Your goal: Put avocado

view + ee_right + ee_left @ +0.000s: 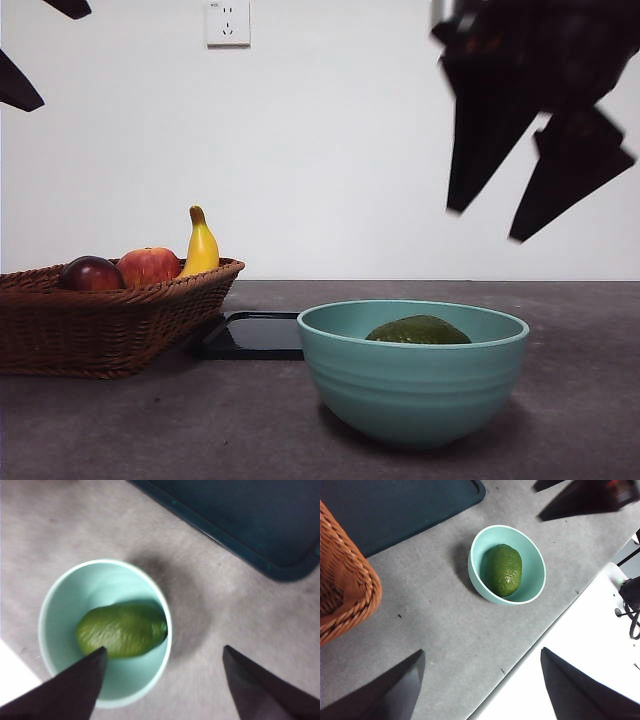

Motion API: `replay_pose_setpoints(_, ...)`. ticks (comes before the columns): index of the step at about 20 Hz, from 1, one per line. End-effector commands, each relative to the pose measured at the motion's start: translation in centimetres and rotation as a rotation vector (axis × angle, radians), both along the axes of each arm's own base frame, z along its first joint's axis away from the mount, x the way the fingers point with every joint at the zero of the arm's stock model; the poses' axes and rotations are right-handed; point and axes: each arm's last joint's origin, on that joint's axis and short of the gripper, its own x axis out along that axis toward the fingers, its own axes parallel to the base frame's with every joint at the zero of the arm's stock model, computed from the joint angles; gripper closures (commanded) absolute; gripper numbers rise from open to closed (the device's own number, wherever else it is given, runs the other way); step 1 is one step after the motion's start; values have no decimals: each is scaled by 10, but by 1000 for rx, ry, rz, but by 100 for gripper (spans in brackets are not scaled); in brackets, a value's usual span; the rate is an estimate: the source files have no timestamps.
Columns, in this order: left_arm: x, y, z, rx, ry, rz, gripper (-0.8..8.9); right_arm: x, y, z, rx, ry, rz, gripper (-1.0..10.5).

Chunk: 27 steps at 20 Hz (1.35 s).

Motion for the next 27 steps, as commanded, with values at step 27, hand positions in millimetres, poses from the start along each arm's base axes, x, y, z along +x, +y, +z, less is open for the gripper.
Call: replay_pose_setpoints(27, 1, -1, 2, 1, -22, -23, 440, 26, 46, -47, -98, -10, 69, 937)
